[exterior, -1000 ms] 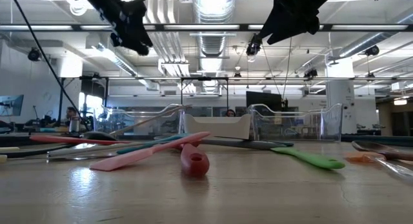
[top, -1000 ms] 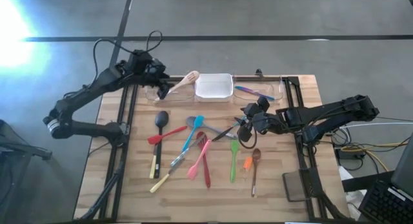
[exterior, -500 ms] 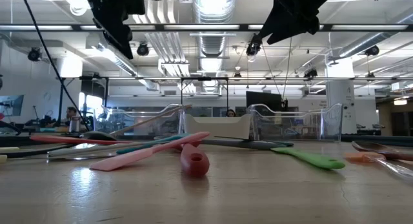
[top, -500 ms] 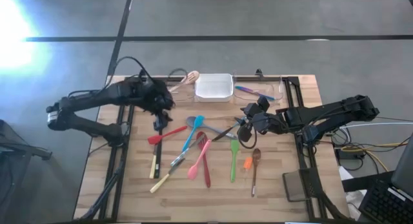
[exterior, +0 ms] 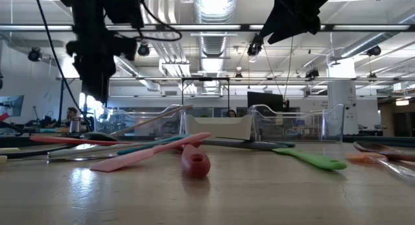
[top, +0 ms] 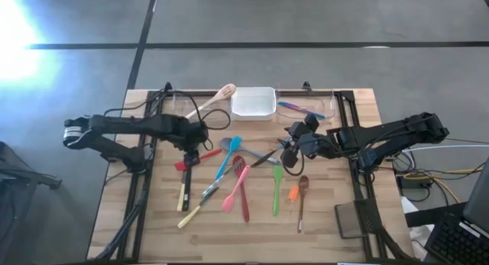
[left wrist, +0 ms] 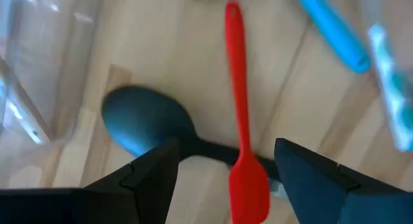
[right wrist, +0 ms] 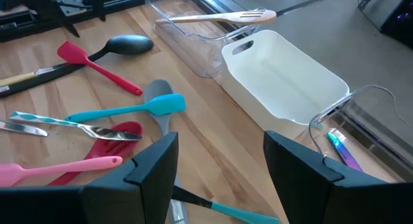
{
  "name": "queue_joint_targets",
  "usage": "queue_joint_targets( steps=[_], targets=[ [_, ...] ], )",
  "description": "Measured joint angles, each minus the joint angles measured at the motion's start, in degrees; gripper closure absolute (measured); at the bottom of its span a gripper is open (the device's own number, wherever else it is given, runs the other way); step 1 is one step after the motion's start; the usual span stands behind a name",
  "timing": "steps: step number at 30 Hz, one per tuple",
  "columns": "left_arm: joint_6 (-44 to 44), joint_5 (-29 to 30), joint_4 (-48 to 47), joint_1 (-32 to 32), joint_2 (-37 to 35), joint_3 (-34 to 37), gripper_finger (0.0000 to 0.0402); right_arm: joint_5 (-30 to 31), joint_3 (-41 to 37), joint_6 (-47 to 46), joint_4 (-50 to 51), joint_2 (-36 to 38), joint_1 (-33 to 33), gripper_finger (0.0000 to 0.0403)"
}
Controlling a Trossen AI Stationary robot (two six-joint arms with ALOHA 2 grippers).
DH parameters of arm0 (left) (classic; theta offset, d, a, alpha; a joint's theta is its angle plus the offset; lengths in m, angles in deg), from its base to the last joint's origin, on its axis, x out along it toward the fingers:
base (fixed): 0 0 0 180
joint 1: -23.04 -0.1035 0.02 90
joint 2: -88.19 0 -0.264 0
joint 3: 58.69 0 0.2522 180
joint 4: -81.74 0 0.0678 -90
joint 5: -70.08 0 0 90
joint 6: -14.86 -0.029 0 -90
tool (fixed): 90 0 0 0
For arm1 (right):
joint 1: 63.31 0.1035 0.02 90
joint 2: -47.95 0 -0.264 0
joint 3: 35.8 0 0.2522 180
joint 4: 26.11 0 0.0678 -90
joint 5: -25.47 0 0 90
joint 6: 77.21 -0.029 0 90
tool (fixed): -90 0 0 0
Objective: Pick & Place Kitchen Items
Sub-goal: Put the red spatula into the white bin
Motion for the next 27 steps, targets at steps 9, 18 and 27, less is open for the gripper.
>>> queue_joint_targets(
  steps=[9, 18, 27],
  targets=[
    [-8.0, 1.0, 2.5, 0.5, 4.4, 5.6, 0.0142, 0.0, 0.0, 0.0, -0.6, 0.0, 0.0, 0.0184],
    [-11.9, -2.4, 8.0, 2.0, 7.1, 5.9, 0.0142, 0.0, 0.0, 0.0, -0.8, 0.0, 0.0, 0.0184],
    [-12.1, -4.1, 9.1, 2.3, 11.0, 5.9, 0.0142, 0.0, 0.0, 0.0, -0.9, 0.0, 0.0, 0.0184]
  ],
)
